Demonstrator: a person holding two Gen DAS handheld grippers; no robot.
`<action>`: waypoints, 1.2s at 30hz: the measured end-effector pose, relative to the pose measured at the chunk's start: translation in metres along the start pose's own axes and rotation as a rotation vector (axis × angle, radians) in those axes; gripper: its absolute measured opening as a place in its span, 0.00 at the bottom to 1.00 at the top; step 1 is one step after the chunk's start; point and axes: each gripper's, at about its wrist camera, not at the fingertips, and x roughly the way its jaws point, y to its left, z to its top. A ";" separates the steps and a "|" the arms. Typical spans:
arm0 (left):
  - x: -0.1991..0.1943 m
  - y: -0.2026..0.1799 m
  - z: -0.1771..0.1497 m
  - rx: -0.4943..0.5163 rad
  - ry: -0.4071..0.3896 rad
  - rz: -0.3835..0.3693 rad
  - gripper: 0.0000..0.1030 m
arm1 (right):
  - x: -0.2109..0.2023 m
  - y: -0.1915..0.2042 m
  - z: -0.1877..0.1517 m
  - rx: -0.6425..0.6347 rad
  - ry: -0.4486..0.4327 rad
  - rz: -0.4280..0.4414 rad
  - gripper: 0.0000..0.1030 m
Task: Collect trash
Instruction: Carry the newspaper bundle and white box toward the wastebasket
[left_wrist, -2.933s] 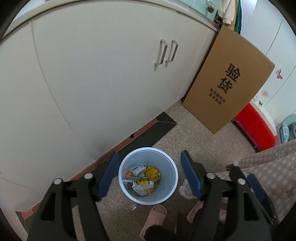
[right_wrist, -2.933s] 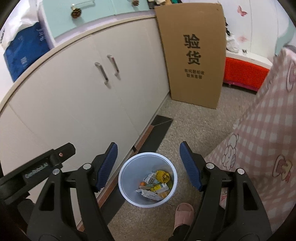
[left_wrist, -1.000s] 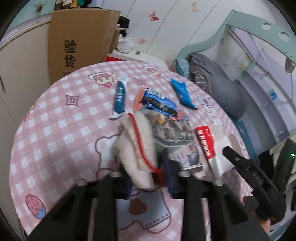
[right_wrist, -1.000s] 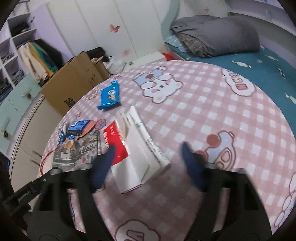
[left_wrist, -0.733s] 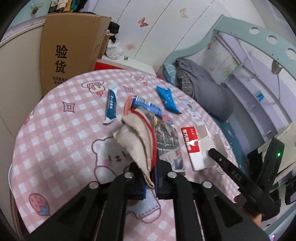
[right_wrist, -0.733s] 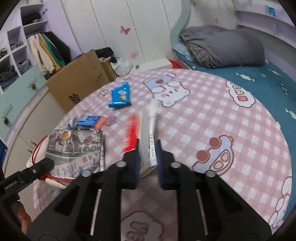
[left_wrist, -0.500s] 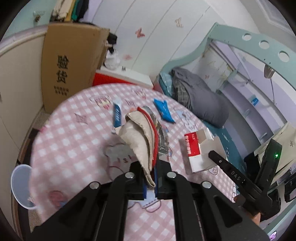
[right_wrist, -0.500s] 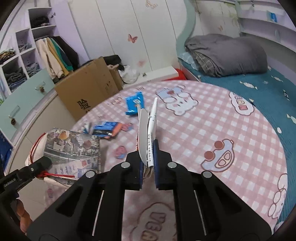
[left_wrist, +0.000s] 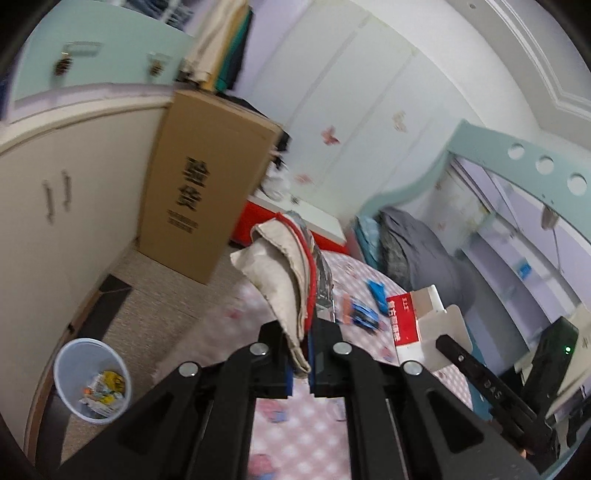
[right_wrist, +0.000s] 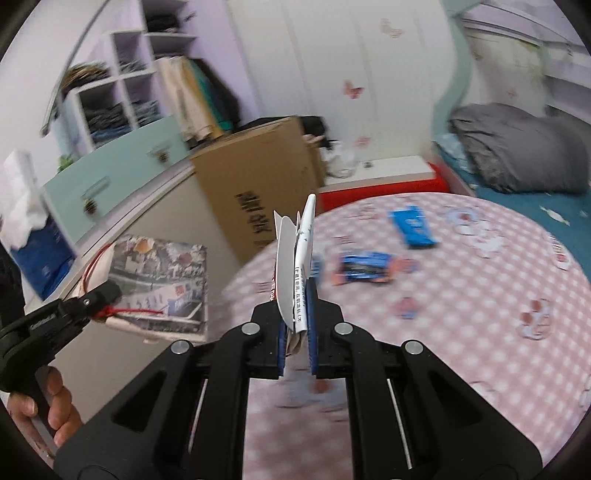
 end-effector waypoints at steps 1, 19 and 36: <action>-0.006 0.008 0.002 -0.005 -0.011 0.012 0.05 | 0.006 0.017 -0.001 -0.018 0.010 0.025 0.09; -0.042 0.197 -0.009 -0.175 -0.006 0.333 0.05 | 0.133 0.221 -0.084 -0.263 0.275 0.258 0.09; 0.023 0.316 -0.027 -0.301 0.133 0.558 0.67 | 0.247 0.267 -0.146 -0.287 0.481 0.259 0.09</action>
